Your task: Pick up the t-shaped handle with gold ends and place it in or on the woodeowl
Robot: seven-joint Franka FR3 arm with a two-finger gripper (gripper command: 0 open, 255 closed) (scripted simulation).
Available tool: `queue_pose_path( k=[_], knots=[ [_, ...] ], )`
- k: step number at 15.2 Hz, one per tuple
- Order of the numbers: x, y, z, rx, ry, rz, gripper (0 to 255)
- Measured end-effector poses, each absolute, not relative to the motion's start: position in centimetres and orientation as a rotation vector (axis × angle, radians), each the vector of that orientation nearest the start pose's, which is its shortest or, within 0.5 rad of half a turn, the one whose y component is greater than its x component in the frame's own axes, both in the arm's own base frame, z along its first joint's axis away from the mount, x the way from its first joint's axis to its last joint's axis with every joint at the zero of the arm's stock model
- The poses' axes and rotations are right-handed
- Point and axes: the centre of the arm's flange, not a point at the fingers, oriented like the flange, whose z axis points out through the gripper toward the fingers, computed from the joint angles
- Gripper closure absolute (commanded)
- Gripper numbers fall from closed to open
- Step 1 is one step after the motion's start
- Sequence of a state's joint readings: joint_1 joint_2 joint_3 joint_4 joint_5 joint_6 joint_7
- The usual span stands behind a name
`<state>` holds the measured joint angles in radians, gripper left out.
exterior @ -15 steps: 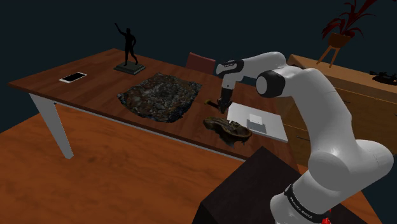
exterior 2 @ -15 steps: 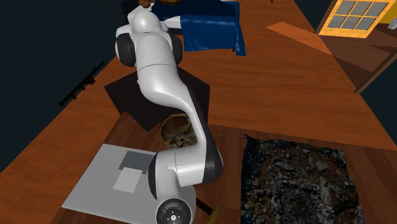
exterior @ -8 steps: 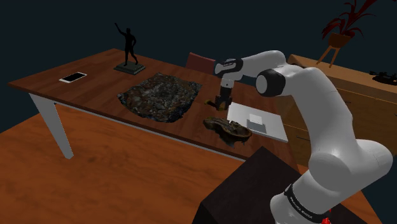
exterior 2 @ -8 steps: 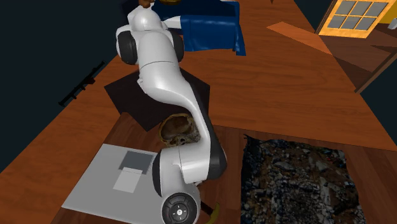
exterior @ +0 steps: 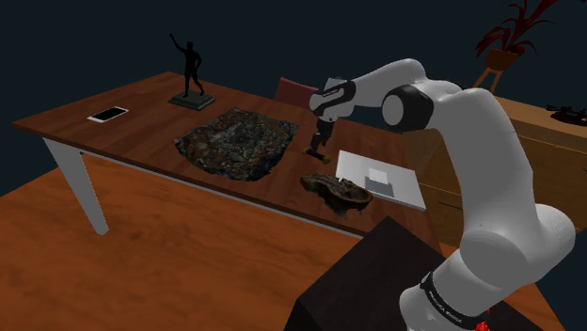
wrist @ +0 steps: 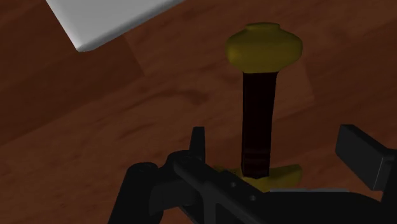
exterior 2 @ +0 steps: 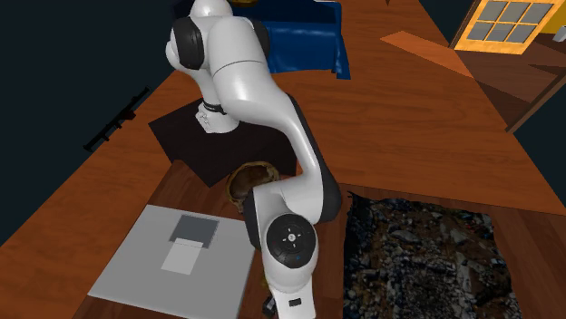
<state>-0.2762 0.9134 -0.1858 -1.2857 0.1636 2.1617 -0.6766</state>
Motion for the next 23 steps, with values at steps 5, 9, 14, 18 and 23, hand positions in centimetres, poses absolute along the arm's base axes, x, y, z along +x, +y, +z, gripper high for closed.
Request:
queue_pose_path(
  k=[5,9,14,18,23],
  knots=[
    [68.4,-29.5,17.5,-3.133,-0.323,0.024,0],
    [68.4,-29.5,16.7,-3.133,-0.323,0.023,0],
    [68.4,-29.5,16.6,-3.134,-0.323,0.023,255],
    [68.4,-29.5,16.6,-3.134,-0.323,0.022,255],
    [68.4,-29.5,16.7,-3.134,-0.323,0.022,255]
  ],
)
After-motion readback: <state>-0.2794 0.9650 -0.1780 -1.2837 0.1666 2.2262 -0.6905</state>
